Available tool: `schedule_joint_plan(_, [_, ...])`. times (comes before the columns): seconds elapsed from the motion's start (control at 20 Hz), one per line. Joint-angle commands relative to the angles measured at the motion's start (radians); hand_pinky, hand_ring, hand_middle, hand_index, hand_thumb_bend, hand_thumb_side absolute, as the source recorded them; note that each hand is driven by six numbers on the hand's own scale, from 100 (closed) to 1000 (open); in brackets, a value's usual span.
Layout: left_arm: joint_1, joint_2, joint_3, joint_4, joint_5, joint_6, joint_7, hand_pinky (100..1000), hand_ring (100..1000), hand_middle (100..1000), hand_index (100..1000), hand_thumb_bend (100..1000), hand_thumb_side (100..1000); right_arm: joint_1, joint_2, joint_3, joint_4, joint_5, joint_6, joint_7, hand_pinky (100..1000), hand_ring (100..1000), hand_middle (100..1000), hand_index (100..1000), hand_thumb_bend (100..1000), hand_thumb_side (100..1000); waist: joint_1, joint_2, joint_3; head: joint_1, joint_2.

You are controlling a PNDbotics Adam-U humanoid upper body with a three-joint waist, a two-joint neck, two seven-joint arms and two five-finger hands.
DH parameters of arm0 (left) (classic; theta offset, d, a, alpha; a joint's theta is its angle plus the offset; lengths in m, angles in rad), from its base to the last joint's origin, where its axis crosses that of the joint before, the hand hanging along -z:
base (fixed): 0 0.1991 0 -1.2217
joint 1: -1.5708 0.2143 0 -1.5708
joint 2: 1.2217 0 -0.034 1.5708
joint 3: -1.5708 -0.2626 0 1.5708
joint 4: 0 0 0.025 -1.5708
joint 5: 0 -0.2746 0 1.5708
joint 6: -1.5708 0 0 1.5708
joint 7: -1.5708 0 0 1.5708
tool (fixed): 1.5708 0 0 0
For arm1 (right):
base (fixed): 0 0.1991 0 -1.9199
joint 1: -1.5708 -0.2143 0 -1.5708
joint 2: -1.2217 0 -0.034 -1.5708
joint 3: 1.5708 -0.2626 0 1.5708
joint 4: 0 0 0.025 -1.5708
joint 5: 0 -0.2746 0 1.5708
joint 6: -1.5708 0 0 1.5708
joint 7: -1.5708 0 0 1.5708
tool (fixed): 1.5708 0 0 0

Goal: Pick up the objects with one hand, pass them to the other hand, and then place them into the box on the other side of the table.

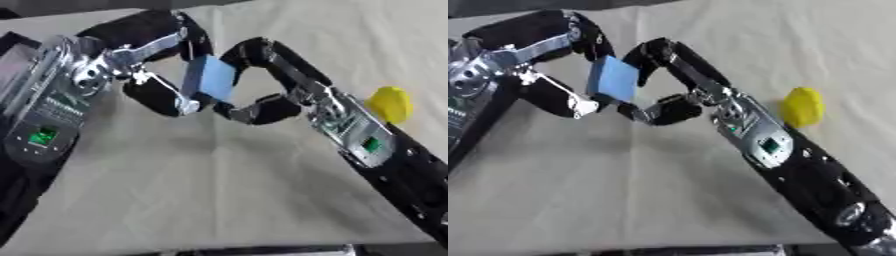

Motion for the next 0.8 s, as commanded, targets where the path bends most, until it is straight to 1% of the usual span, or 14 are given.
schedule_joint_plan(0.05, [-0.018,0.011,0.011,-0.027,-0.035,-0.002,0.003,700,617,506,408,218,100,-0.005,-0.013,0.002,-0.023,0.024,0.007,-0.02,648,537,574,647,593,100,0.004,-0.034,0.001,0.005,0.006])
schedule_joint_plan(0.25, [-0.016,0.011,0.014,-0.041,-0.064,0.002,-0.011,693,606,488,402,249,100,-0.004,-0.015,0.003,-0.015,0.067,0.037,-0.025,671,575,625,700,687,100,0.004,-0.034,0.001,0.01,0.006])
schedule_joint_plan(0.3, [-0.015,0.011,0.015,-0.049,-0.068,0.0,-0.015,693,606,487,402,253,100,-0.004,-0.015,0.003,-0.015,0.079,0.045,-0.025,674,580,632,706,698,100,0.004,-0.034,0.001,0.013,0.006])
schedule_joint_plan(0.35, [-0.014,0.012,0.015,-0.056,-0.072,-0.003,-0.021,693,605,486,401,259,100,-0.003,-0.016,0.003,-0.016,0.09,0.053,-0.025,680,591,647,721,715,123,0.004,-0.034,0.0,0.016,0.006])
schedule_joint_plan(0.45, [-0.012,0.014,0.018,-0.071,-0.078,-0.007,-0.032,692,604,484,400,262,100,-0.002,-0.017,0.001,-0.02,0.105,0.065,-0.028,684,603,668,735,712,143,0.004,-0.034,0.0,0.022,0.006])
schedule_joint_plan(0.8, [0.008,0.029,0.039,-0.111,-0.073,0.011,-0.04,690,598,481,400,239,100,0.008,-0.027,-0.009,-0.027,0.114,0.101,-0.041,688,614,691,746,697,151,0.003,-0.037,0.0,0.039,0.006])
